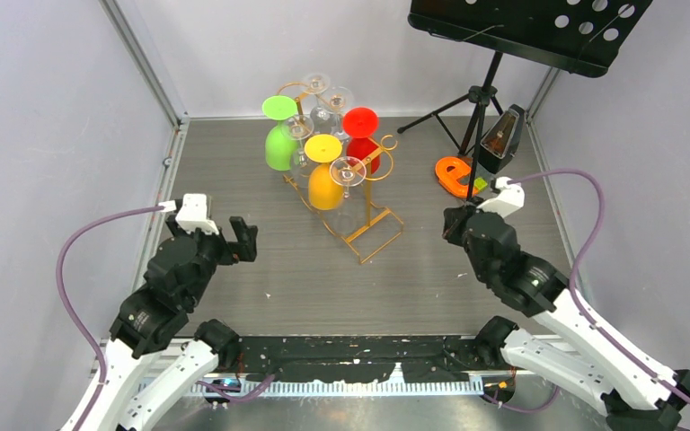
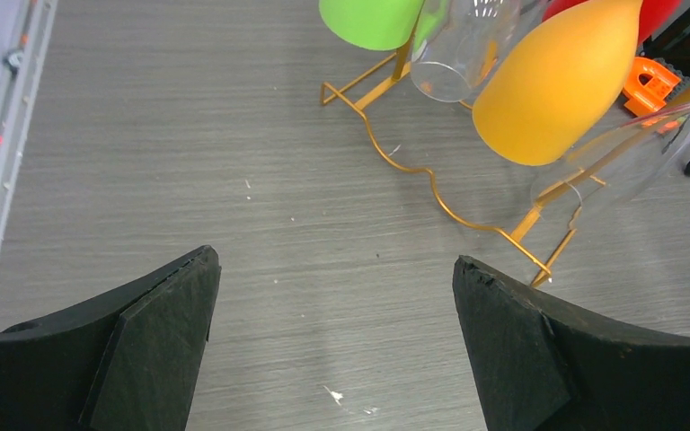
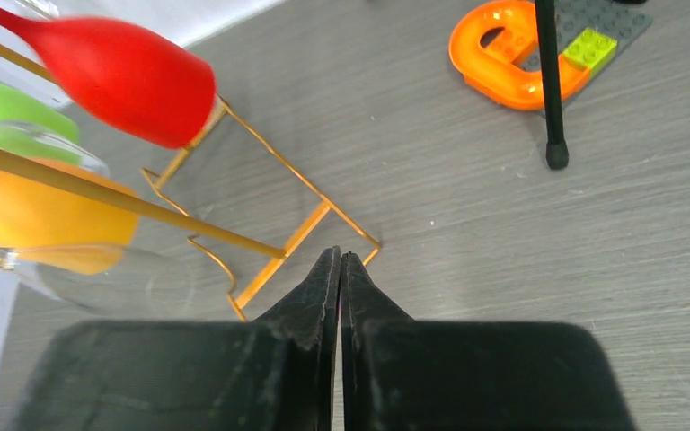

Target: Take the wine glass off the wine glass rack

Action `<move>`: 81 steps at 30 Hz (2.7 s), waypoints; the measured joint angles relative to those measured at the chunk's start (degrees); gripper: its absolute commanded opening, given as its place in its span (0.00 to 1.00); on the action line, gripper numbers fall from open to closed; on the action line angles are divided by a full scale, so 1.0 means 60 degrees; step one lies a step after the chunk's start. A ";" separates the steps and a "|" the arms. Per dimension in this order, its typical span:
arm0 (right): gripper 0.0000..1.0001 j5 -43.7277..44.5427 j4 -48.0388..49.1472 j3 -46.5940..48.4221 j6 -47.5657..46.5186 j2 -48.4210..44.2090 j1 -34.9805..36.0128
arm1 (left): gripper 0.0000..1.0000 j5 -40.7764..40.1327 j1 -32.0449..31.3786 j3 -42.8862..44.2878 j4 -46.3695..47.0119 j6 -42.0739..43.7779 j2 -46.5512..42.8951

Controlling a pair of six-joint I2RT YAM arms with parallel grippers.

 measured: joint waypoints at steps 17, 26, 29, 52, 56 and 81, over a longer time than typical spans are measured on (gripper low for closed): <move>0.06 -0.4091 0.3337 -0.1810 0.0295 0.4178 -0.3169 | 1.00 -0.0062 0.0000 -0.1461 -0.0055 -0.1413 -0.0127; 0.06 -0.4812 0.4313 -0.0903 0.0135 0.6706 -0.3249 | 1.00 0.0525 0.0000 -0.1461 -0.0117 -0.1464 -0.0175; 0.06 -0.4914 0.4550 -0.0525 0.0015 0.7267 -0.3271 | 1.00 0.0747 0.0000 -0.1461 -0.0189 -0.1464 -0.0222; 0.06 -0.5472 0.5683 -0.0120 0.0091 0.8918 -0.2845 | 1.00 0.1049 0.0007 -0.1461 -0.0798 -0.1457 -0.1322; 0.06 -0.5384 0.5829 -0.0248 0.0168 0.8918 -0.2572 | 1.00 0.1049 0.0007 -0.1461 -0.0871 -0.1461 -0.1402; 0.06 -0.4546 0.5901 -0.0856 0.1137 0.8535 0.0535 | 0.99 0.0852 0.0007 -0.1239 -0.1464 -0.1468 -0.1657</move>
